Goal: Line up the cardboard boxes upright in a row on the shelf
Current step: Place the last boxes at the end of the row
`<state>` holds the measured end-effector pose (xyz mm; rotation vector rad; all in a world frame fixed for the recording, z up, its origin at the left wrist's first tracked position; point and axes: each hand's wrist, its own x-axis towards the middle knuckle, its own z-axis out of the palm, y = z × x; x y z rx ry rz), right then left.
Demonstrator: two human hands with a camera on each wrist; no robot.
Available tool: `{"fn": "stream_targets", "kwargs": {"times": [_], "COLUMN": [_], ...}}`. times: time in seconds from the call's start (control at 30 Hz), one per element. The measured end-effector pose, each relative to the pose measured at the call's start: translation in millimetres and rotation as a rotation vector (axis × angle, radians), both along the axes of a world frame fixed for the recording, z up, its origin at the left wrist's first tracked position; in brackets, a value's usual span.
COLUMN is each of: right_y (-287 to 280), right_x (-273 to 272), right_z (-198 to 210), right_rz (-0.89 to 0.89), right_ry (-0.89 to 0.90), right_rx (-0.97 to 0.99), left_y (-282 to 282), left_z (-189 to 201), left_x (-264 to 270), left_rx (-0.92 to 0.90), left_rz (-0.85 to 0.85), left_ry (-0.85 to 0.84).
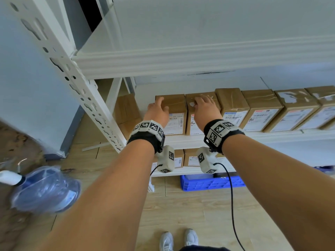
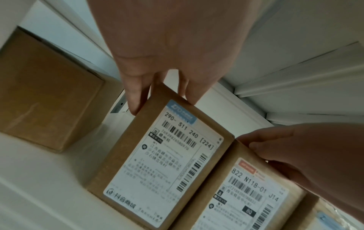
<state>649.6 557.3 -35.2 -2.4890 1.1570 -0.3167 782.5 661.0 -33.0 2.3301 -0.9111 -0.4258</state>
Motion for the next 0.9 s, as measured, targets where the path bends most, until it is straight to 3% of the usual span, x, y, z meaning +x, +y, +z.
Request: {"fn": "stream_targets", "kwargs": {"times": [0.1,0.27,0.43,0.67,0.9], "right_y": [3,12,27,43,39], "right_x": [1,11,33,56,60], "right_z": [5,15,18,9,-5], "right_rz": [-0.009,0.010,0.142,0.220,0.175], "right_ry": [-0.039,-0.093,-0.170,-0.149,-0.134], "right_rx": [-0.007,-0.014,-0.042,-0.031,-0.052], "left_y": [8,24,43,44,40], "left_z": [4,10,-1,-18,-24], "left_x": [4,16,36,50,55], "left_rx": [-0.018,0.026,0.265,0.460,0.328], "left_rz": [0.021,0.128,0.140,0.160,0.073], "left_ry": [0.018,-0.134,-0.283,-0.174,-0.284]}}
